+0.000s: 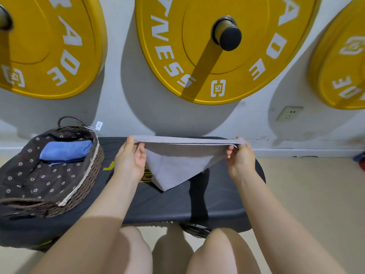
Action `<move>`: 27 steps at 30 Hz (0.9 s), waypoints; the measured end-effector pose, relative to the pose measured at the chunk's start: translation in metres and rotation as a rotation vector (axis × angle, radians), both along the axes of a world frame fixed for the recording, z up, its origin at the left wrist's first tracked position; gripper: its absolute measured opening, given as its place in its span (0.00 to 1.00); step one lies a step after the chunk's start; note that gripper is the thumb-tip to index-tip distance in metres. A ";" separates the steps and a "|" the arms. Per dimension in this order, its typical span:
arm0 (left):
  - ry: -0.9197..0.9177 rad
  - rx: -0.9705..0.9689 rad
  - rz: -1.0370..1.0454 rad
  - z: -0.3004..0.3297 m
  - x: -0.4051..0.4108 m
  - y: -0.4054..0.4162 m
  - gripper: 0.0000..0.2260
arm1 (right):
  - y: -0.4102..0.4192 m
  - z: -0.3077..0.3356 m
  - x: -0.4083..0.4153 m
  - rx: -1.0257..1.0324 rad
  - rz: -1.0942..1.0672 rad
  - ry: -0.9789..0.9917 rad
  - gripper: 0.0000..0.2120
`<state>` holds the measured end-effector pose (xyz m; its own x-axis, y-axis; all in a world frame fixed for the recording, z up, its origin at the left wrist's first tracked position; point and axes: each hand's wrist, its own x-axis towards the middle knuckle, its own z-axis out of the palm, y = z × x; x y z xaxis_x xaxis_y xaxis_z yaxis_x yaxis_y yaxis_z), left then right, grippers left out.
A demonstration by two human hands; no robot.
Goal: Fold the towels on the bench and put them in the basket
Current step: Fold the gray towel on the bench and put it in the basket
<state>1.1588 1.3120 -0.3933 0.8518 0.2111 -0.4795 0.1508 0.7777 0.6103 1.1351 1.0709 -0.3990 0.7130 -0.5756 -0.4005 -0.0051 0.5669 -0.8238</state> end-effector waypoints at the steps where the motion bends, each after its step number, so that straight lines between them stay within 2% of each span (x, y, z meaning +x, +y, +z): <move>1: -0.014 0.007 0.007 0.006 0.001 0.000 0.03 | 0.000 0.010 0.002 0.023 -0.022 -0.062 0.12; 8: -0.204 0.189 0.018 0.043 0.007 0.001 0.08 | -0.005 0.048 0.010 0.007 -0.130 -0.292 0.16; 13: -0.151 0.282 -0.059 0.051 0.025 -0.008 0.10 | -0.004 0.051 0.041 -0.031 -0.068 -0.188 0.15; 17: -0.059 0.275 -0.104 0.052 0.059 -0.011 0.09 | -0.015 0.049 0.061 -0.136 0.063 -0.112 0.18; 19: -0.093 0.256 -0.112 0.065 0.076 -0.014 0.12 | -0.024 0.063 0.066 -0.124 0.076 -0.173 0.18; 22: -0.198 0.176 -0.077 0.082 0.086 -0.018 0.10 | -0.036 0.077 0.070 -0.059 0.067 -0.281 0.19; 25: -0.215 0.165 -0.051 0.068 0.077 -0.017 0.11 | -0.041 0.058 0.065 -0.226 0.124 -0.168 0.19; 27: -0.149 0.306 -0.084 0.039 0.065 -0.012 0.13 | -0.045 0.027 0.055 -0.416 0.183 -0.010 0.16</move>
<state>1.2234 1.2998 -0.3546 0.9282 0.2524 -0.2734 0.0976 0.5439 0.8334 1.1898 1.0258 -0.3715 0.8205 -0.5503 -0.1547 -0.0655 0.1782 -0.9818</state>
